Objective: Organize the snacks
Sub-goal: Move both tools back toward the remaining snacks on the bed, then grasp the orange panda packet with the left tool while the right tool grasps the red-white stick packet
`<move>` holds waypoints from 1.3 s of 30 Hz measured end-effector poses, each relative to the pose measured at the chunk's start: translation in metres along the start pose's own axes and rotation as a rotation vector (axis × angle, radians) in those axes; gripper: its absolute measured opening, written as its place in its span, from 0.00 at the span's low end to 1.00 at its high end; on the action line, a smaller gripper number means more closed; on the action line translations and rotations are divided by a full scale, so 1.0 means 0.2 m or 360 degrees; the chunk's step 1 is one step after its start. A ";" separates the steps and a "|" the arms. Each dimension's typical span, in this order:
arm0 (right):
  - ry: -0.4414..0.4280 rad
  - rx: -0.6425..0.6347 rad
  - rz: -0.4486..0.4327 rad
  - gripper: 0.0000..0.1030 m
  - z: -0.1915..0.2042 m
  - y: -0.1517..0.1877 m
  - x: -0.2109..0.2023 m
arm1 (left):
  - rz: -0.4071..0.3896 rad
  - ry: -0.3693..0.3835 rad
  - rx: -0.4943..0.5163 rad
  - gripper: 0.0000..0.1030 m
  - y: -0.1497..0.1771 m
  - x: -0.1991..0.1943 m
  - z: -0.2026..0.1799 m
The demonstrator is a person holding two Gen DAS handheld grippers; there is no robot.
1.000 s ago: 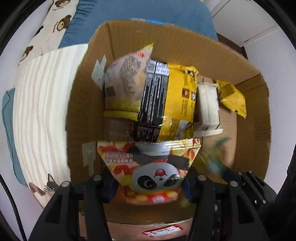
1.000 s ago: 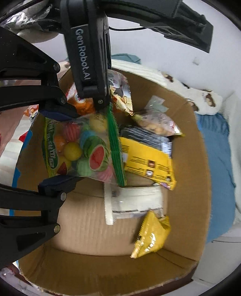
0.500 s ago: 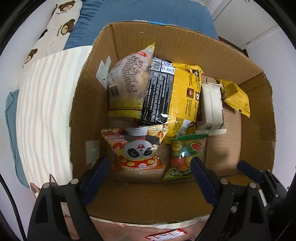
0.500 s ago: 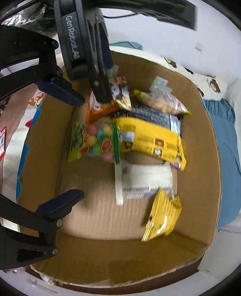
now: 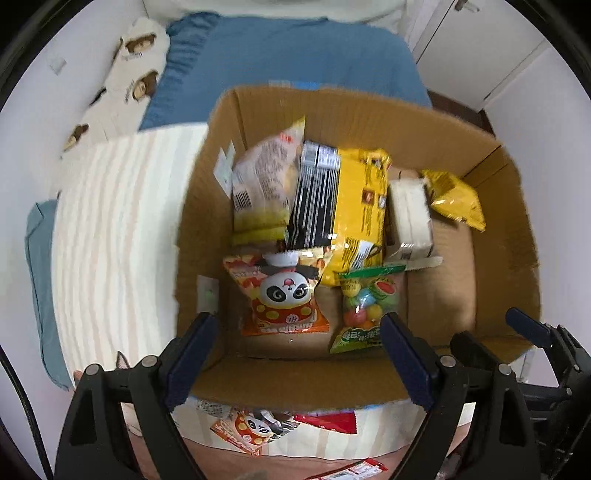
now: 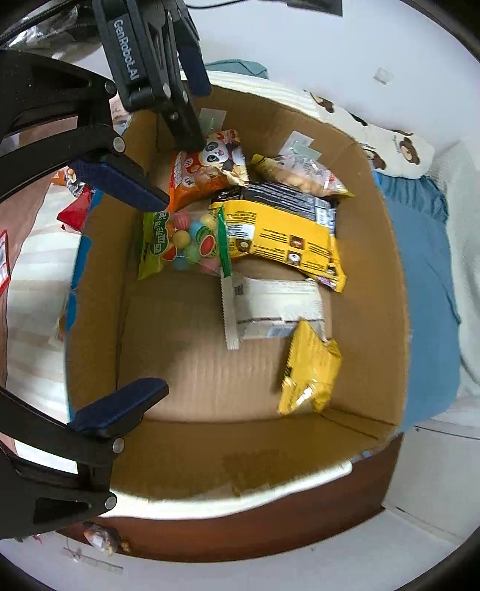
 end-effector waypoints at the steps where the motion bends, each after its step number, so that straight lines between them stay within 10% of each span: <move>1: -0.0001 0.0004 -0.0035 0.91 0.00 0.01 -0.04 | -0.0031 -0.0004 0.0001 0.88 0.00 -0.04 0.00; 16: -0.0236 0.0180 -0.0316 0.94 -0.03 0.52 -0.44 | -0.0536 -0.0225 0.0118 0.88 0.51 -0.58 0.02; 21: -0.0451 0.0484 -0.0014 0.94 -0.11 0.95 -0.14 | -0.0427 -0.0468 0.0267 0.88 0.78 -0.36 0.03; 31: -0.0313 0.0820 0.0452 0.94 -0.21 1.57 0.44 | -0.0046 -0.0618 0.0316 0.88 1.09 0.25 0.19; 36: -0.0182 0.0940 0.0374 0.92 -0.18 1.64 0.55 | 0.0051 -0.0489 0.0280 0.88 1.10 0.41 0.22; 39: -0.0089 0.0837 0.0282 0.73 -0.15 1.62 0.53 | 0.0089 -0.0454 0.0337 0.88 1.07 0.48 0.19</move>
Point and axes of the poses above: each gripper's, at about its wrist camera, not at the fingertips, and x roughly the way its jaws point, z to its left, y to its underside, the point moved 2 cm from there along x, roughly the way its jaws point, and after that the axes turned 9 degrees about x, right-handed, at the moved point
